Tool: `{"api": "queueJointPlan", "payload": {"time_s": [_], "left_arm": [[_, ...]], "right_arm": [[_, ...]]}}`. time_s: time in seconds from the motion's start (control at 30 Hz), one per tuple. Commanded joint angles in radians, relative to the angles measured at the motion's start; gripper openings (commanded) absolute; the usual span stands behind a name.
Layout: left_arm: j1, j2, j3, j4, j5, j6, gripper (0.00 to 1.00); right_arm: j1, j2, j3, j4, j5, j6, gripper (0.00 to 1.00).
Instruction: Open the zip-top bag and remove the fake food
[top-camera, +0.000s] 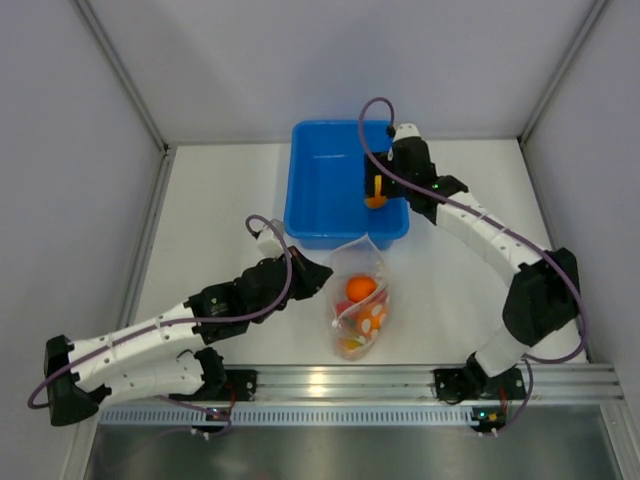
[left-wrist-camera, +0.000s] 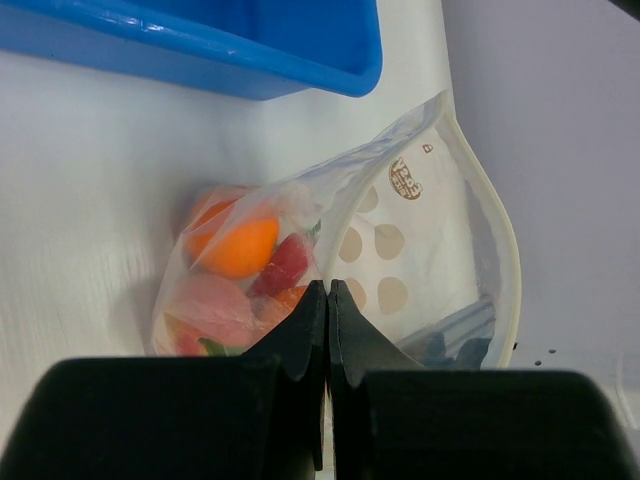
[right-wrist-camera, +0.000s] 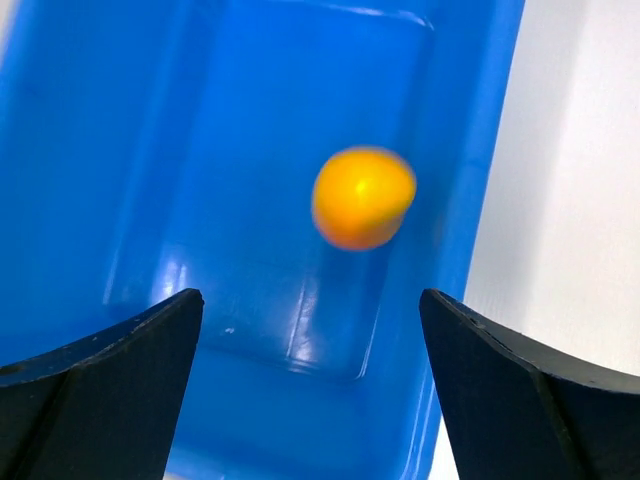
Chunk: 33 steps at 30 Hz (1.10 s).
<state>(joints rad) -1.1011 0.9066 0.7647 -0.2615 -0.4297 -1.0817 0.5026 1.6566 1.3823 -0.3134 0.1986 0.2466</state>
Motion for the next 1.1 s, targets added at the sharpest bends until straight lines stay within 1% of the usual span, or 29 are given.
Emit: {"api": "queueJointPlan", "payload": {"time_s": [0.0,0.07,0.13,0.17,0.2,0.27,0.3,0.4,0.5,0.53,0.7,0.73,0.83,0.9,0.93,0.97,1.03,1.07], "left_arm": [[0.004,0.008,0.059,0.019,0.012,0.025,0.00],[0.004,0.012,0.065,0.019,0.014,0.026,0.00],[0.004,0.018,0.076,0.019,0.017,0.028,0.00],[0.004,0.023,0.081,0.019,0.017,0.029,0.00],[0.004,0.025,0.087,0.019,0.019,0.031,0.00],[0.004,0.034,0.096,0.019,0.020,0.034,0.00],[0.004,0.037,0.099,0.021,0.020,0.035,0.00],[0.004,0.051,0.116,0.019,0.023,0.039,0.00],[0.004,0.057,0.127,0.019,0.025,0.036,0.00],[0.004,0.061,0.131,0.019,0.025,0.034,0.00],[0.004,0.068,0.142,0.021,0.026,0.025,0.00],[0.004,0.071,0.143,0.021,0.026,0.026,0.00],[0.004,0.075,0.153,0.021,0.039,0.031,0.00],[0.004,0.078,0.156,0.021,0.049,0.031,0.00],[0.004,0.075,0.154,0.022,0.049,0.031,0.00],[0.004,0.074,0.153,0.021,0.049,0.031,0.00],[0.004,0.068,0.145,0.019,0.043,0.026,0.00],[0.004,0.066,0.142,0.019,0.043,0.025,0.00]], "right_arm": [[-0.003,-0.177,0.021,-0.015,-0.046,-0.003,0.90],[-0.001,-0.227,0.003,-0.045,-0.124,-0.003,0.87],[-0.001,-0.306,-0.012,-0.067,-0.184,0.009,0.82],[-0.003,-0.332,-0.025,-0.099,-0.253,0.020,0.79],[-0.001,-0.383,-0.032,-0.113,-0.290,0.023,0.73],[0.005,-0.428,-0.045,-0.148,-0.368,0.020,0.64],[0.010,-0.445,-0.046,-0.197,-0.433,0.019,0.60],[0.049,-0.506,-0.046,-0.294,-0.482,-0.010,0.52],[0.112,-0.553,-0.066,-0.348,-0.481,-0.032,0.45],[0.154,-0.564,-0.078,-0.358,-0.473,-0.033,0.43],[0.287,-0.603,-0.115,-0.408,-0.369,-0.015,0.41],[0.328,-0.606,-0.138,-0.395,-0.361,-0.009,0.41],[0.402,-0.604,-0.201,-0.368,-0.311,-0.001,0.42],[0.428,-0.598,-0.250,-0.296,-0.312,0.002,0.41],[0.435,-0.600,-0.311,-0.249,-0.318,0.013,0.41],[0.441,-0.601,-0.334,-0.186,-0.312,0.045,0.41],[0.468,-0.581,-0.368,-0.155,-0.269,0.083,0.40],[0.481,-0.571,-0.373,-0.148,-0.205,0.121,0.41]]}}
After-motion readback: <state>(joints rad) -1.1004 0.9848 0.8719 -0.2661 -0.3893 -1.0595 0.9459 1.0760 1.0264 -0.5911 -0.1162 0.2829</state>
